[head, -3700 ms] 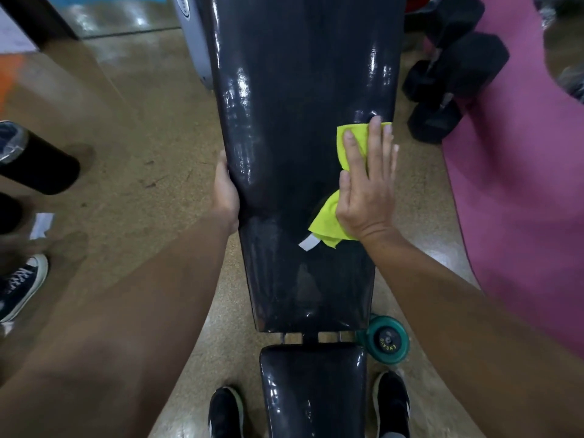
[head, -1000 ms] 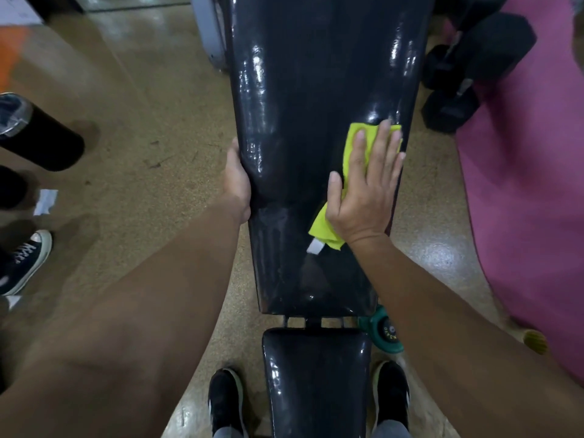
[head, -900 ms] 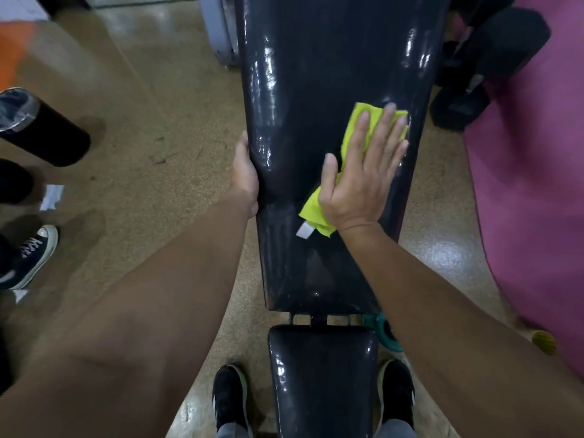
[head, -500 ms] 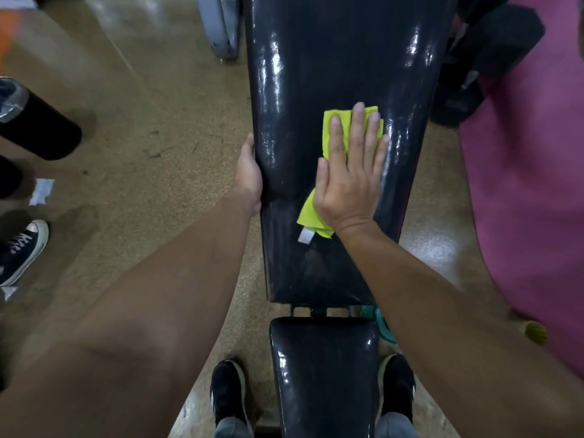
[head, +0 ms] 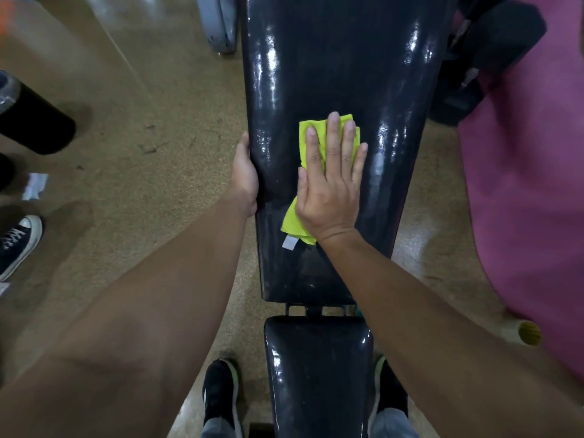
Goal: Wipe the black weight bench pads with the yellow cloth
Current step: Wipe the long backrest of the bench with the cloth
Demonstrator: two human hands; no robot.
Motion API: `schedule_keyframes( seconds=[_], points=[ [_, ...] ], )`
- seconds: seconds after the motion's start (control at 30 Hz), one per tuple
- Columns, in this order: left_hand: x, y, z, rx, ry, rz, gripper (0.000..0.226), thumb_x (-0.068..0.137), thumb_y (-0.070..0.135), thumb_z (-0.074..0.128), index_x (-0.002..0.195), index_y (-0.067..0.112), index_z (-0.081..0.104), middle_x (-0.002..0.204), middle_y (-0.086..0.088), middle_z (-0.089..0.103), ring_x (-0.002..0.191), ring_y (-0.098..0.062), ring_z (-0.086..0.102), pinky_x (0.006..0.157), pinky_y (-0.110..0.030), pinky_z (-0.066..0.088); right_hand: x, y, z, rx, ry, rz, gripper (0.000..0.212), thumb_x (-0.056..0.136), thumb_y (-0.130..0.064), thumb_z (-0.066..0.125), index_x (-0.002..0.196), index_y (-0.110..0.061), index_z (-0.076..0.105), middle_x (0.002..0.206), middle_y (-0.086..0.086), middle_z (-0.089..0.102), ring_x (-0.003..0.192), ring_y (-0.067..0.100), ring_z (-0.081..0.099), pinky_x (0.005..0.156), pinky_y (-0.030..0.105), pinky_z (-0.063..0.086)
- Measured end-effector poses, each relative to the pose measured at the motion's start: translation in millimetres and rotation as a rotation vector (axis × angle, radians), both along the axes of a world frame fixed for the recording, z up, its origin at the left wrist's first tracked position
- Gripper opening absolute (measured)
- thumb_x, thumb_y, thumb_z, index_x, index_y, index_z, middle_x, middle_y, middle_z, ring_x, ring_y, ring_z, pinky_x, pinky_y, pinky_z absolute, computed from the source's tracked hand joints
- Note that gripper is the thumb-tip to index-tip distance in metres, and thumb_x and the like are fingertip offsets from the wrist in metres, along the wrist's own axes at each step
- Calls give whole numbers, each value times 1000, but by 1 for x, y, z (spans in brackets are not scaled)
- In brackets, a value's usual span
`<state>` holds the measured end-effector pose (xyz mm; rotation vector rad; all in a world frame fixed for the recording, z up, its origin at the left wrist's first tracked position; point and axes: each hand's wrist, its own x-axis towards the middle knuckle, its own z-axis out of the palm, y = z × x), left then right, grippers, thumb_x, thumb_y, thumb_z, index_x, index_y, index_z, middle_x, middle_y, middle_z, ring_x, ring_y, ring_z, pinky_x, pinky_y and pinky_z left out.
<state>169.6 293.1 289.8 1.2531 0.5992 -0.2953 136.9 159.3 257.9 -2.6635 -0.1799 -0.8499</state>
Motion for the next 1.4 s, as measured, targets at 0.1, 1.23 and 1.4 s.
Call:
schedule_keyframes(
  seconds=[0.1,1.23,1.4],
  points=[
    [0,0,2,-11,-4,12,66,109,59,24,110,22,79,111,-3,82,103,-15,78,98,-35,58,-2,2,-4,-82,-6,70,53,107,-24,46,157,-9,38,164,23,31,153,43,26,127,58,10],
    [-35,8,-35,-6,73,-45,67,110,58,22,126,21,75,120,-3,80,114,-17,75,108,-38,53,-21,23,-23,-82,-50,82,53,104,-15,54,156,-15,43,163,17,36,153,38,30,127,55,12],
    [-32,11,-41,-40,61,-67,66,109,59,24,113,24,80,122,-5,79,120,-19,73,110,-38,51,-24,52,-23,-109,-20,87,50,106,-13,46,156,-16,43,165,13,35,154,36,27,128,54,6]
  ],
)
